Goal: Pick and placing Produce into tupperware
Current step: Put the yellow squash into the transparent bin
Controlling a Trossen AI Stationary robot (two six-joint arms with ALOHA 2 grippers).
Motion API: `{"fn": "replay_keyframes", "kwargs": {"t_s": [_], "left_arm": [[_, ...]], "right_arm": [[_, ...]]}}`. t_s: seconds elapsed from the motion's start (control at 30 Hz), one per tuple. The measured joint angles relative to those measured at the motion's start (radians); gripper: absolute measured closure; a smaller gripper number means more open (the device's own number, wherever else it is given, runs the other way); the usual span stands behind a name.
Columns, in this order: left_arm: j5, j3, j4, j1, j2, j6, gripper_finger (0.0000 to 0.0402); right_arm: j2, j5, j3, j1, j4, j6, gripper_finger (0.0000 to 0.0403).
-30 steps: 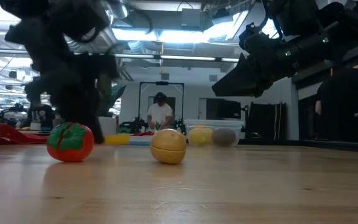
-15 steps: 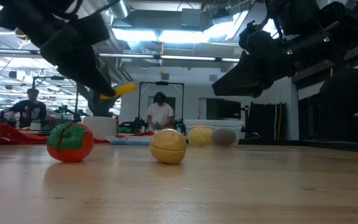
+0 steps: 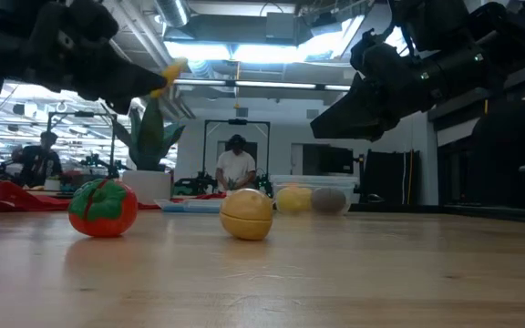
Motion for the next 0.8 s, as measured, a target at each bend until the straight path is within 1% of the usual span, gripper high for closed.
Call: {"fn": "replay_keyframes", "kwargs": {"t_s": [0.17, 0.3, 0.43, 0.53, 0.67, 0.73, 0.8], "left_arm": [[0.002, -0.050, 0.081, 0.000, 0.001, 0.004, 0.0401], [0.012, -0.053, 0.119, 0.000, 0.001, 0.010, 0.0401], [0.061, -0.053, 0.166, 0.000, 0.003, 0.045, 0.0401], [0.063, -0.053, 0.187, 0.000, 0.003, 0.063, 0.0401], [0.063, -0.053, 0.210, 0.000, 0.012, 0.072, 0.0402], [0.063, -0.053, 0.213, 0.000, 0.012, 0.088, 0.0401], [0.063, -0.053, 0.225, 0.000, 0.012, 0.091, 0.0401]], "right_arm": [[0.000, 0.000, 0.000, 0.000, 0.016, -0.009, 0.0226], [0.000, 0.000, 0.000, 0.000, 0.023, -0.010, 0.0226], [0.000, 0.001, 0.000, 0.000, 0.027, -0.012, 0.0226], [0.000, 0.001, 0.000, 0.000, 0.036, -0.037, 0.0226], [0.001, 0.001, 0.000, 0.000, 0.181, -0.089, 0.0226], [0.001, -0.006, 0.000, 0.000, 0.264, -0.148, 0.0226], [0.001, -0.037, 0.000, 0.000, 0.348, -0.210, 0.0226]]}}
